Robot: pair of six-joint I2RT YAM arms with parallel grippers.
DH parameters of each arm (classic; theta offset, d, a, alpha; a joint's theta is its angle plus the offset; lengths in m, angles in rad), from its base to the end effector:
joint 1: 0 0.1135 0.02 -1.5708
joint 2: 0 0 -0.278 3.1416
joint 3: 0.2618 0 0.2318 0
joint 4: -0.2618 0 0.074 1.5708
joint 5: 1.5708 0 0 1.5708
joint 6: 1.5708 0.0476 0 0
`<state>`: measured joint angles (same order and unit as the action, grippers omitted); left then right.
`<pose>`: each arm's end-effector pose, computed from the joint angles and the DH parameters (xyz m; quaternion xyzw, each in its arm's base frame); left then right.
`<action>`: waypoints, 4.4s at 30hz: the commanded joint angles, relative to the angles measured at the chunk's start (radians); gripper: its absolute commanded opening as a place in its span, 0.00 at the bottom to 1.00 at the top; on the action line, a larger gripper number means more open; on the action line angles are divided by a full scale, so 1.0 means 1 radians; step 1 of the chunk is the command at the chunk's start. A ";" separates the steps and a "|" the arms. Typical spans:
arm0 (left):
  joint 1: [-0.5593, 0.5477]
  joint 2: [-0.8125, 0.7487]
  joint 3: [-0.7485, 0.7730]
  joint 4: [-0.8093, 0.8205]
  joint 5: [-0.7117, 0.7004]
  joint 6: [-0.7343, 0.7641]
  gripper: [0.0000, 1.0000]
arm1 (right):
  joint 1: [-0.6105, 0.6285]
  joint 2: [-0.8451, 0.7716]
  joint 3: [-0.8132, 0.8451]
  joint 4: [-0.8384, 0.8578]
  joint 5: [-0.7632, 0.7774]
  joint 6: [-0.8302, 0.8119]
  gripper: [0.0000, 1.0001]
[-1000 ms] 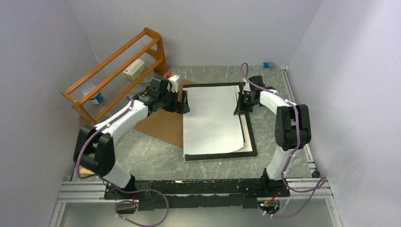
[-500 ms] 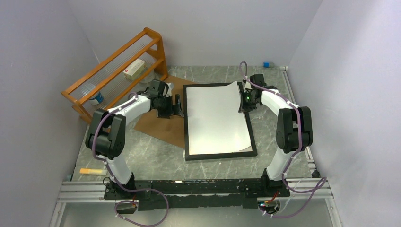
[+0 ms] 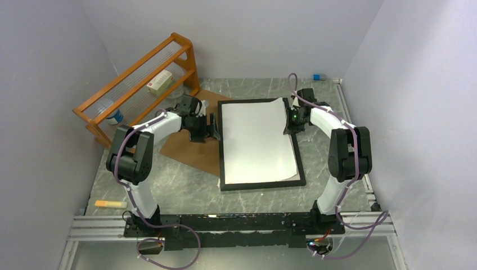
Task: Put the photo into the frame
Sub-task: Turn over the photo from the photo frame, then move the photo frame to the center of the board.
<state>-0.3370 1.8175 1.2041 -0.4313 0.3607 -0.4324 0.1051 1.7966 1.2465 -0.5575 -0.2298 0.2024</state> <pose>0.3389 -0.1366 0.2007 0.0013 0.9511 -0.2565 0.1721 0.3551 0.0484 0.2109 0.0207 0.9670 0.1452 0.2082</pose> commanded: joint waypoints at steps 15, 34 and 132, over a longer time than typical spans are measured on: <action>0.007 0.041 0.065 0.009 0.058 -0.009 0.83 | 0.018 0.001 0.036 -0.008 0.121 -0.025 0.04; 0.015 0.049 0.075 0.008 0.067 -0.015 0.82 | 0.032 -0.041 0.059 0.005 0.260 -0.027 0.65; 0.097 0.074 0.366 -0.176 -0.269 0.316 0.94 | 0.240 -0.397 -0.233 0.356 0.193 0.842 0.69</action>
<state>-0.3283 1.8961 1.6043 -0.6399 0.1623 -0.1669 0.2157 1.3102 0.9195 -0.3027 -0.0360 0.9516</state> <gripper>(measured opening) 0.940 0.693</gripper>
